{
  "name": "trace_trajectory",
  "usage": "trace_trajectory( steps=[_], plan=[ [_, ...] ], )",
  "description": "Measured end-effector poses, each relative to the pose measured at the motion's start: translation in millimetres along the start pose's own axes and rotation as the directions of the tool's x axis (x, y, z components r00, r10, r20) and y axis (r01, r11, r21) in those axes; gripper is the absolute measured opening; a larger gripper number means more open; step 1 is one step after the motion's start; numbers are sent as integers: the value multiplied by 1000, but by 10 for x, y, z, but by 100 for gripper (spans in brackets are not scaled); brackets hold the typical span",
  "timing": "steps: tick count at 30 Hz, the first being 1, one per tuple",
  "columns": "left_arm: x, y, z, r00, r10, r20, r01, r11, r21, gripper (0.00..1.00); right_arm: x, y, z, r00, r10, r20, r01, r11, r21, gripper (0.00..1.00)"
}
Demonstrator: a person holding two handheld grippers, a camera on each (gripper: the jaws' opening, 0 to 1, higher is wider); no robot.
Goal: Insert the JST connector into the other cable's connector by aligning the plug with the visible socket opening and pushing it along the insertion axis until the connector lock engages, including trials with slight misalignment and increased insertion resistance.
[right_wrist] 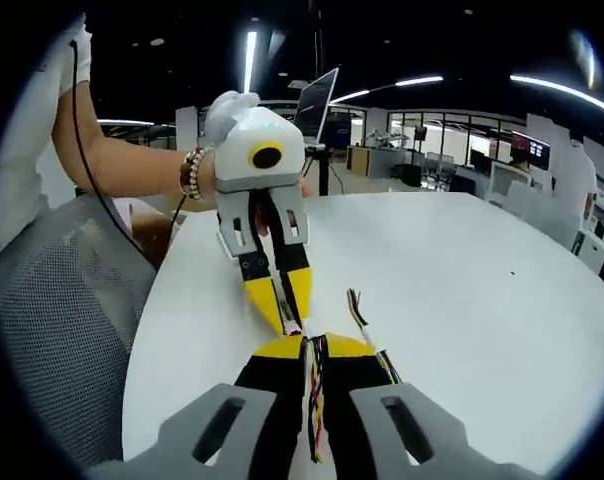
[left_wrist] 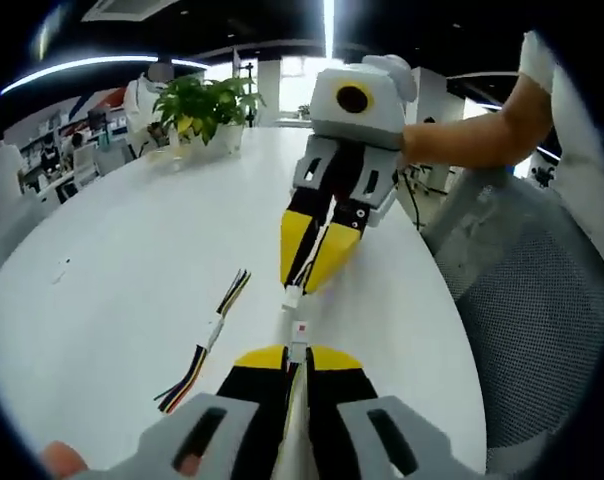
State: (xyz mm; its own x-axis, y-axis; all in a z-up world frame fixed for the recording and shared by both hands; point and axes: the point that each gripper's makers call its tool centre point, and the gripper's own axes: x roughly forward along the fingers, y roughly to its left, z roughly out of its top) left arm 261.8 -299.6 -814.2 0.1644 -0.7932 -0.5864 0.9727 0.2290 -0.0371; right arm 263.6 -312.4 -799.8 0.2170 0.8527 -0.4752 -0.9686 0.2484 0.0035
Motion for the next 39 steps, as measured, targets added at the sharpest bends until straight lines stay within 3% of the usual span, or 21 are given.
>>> trace_trajectory(
  steps=[9, 18, 26, 39],
  plan=[
    [11, 18, -102, 1000, 5, -21, -5, 1000, -13, 0, 59, 50, -108, 999, 32, -24, -32, 999, 10, 2],
    [27, -11, -95, 1000, -6, -16, 6, 1000, -21, 0, 90, 79, -184, 997, 46, -62, -47, 999, -1, 2],
    [73, -51, -101, 999, -18, -30, 17, 1000, -8, 0, 119, 111, -334, 988, 51, -147, -58, 997, -45, 2],
    [146, -111, -138, 998, -30, -54, 31, 999, 27, 0, 143, 126, -414, 981, 64, -181, -70, 997, -27, 2]
  ],
)
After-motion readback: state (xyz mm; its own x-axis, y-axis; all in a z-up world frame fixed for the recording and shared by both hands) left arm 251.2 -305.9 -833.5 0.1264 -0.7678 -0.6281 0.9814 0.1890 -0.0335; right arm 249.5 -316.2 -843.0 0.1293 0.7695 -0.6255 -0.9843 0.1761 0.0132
